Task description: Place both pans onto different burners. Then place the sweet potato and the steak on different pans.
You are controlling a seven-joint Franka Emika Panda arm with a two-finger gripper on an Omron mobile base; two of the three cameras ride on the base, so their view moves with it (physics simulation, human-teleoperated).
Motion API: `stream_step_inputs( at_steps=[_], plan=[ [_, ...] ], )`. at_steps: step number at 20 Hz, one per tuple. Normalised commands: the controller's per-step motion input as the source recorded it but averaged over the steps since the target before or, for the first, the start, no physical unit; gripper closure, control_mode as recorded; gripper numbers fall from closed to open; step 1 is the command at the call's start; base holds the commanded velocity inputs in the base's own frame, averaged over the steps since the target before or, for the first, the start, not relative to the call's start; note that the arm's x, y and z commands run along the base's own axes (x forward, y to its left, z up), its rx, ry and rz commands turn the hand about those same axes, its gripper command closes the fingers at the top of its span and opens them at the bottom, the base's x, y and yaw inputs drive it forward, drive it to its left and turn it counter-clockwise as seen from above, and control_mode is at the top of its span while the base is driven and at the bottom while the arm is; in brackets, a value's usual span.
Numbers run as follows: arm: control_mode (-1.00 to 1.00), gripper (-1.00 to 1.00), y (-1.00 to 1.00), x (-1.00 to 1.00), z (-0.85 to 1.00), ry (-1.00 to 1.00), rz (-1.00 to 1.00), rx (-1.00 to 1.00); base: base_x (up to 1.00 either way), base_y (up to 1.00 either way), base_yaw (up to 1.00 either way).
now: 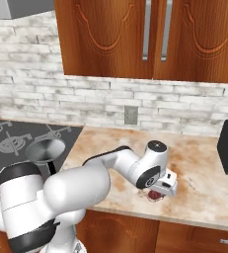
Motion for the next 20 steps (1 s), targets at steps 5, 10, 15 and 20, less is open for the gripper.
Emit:
stream_step_inputs(
  at_steps=[5,10,15,20],
  plan=[
    [-1.00,-1.00,-0.04,0.01,-0.12,0.00,0.00,0.00,0.00,0.00,0.00],
    [-1.00,-1.00,0.00,0.05,-0.07,0.00,0.00,0.00,0.00,0.00,0.00],
    [-1.00,-1.00,0.00,0.14,-0.07,0.00,0.00,0.00,0.00,0.00,0.00],
    [-1.00,-1.00,-0.10,0.14,-0.09,0.00,0.00,0.00,0.00,0.00,0.00]
  ],
)
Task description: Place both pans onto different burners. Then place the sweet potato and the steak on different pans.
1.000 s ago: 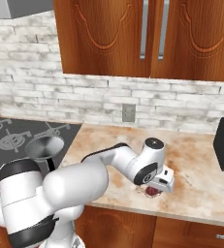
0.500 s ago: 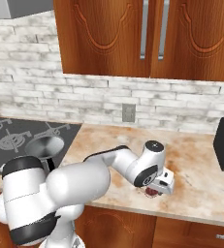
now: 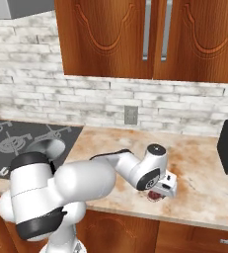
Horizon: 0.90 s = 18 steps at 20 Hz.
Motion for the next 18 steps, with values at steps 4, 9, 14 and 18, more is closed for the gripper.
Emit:
stream_step_inputs(
  at_steps=[4,9,14,18],
  plan=[
    [-1.00,-1.00,-0.22,0.06,-0.11,0.00,0.00,0.00,0.00,0.00,0.00],
    [-1.00,-1.00,-0.05,0.11,-0.06,0.00,0.00,0.00,0.00,0.00,0.00],
    [-1.00,-1.00,0.00,0.08,-0.04,0.00,0.00,0.00,0.00,0.00,0.00],
    [-1.00,-1.00,0.00,0.00,-0.20,0.00,0.00,0.00,0.00,0.00,0.00]
  ],
)
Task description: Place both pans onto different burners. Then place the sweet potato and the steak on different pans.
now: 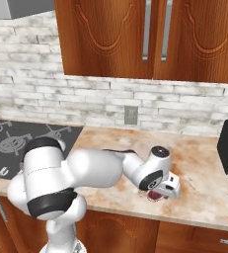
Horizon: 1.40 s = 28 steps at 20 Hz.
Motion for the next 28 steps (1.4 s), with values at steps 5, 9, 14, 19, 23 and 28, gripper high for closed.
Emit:
stream_step_inputs(
  at_steps=[5,9,14,19,23,28],
  plan=[
    [-1.00,-1.00,0.00,0.00,-0.18,0.00,0.00,0.00,0.00,0.00,0.00],
    [-1.00,-1.00,0.00,0.08,-0.08,0.00,0.00,0.00,0.00,0.00,0.00],
    [-1.00,-1.00,0.00,0.11,-0.10,0.00,0.00,0.00,0.00,0.00,0.00],
    [-1.00,-1.00,0.00,0.13,-0.16,0.00,0.00,0.00,0.00,0.00,0.00],
    [-1.00,-1.00,0.00,0.18,-0.26,0.00,0.00,0.00,0.00,0.00,0.00],
    [-1.00,1.00,0.04,0.09,-0.30,0.00,0.00,-0.02,0.00,0.00,0.00]
  ],
)
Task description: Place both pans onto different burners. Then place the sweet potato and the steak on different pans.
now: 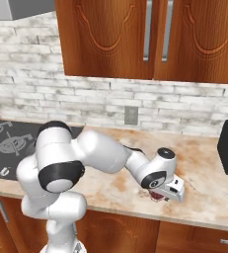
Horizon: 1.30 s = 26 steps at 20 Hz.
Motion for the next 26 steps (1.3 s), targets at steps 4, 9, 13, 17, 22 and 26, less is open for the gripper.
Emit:
stream_step_inputs(
  at_steps=[4,9,13,17,22,26],
  plan=[
    [-1.00,1.00,0.14,0.04,-0.34,-0.02,0.00,-0.06,0.00,0.00,0.00],
    [-1.00,1.00,0.28,0.00,0.04,-0.04,0.00,-0.04,0.00,0.00,0.00],
    [-1.00,1.00,0.56,-0.01,0.25,-0.03,0.00,-0.05,0.00,0.00,0.00],
    [-1.00,1.00,0.70,-0.16,0.26,0.00,0.02,-0.07,0.00,0.00,0.00],
    [-1.00,1.00,0.80,-0.05,0.25,0.00,0.05,-0.07,0.00,0.00,0.00],
    [-1.00,1.00,0.74,0.00,0.14,0.00,0.07,-0.04,0.00,0.00,0.00]
  ],
)
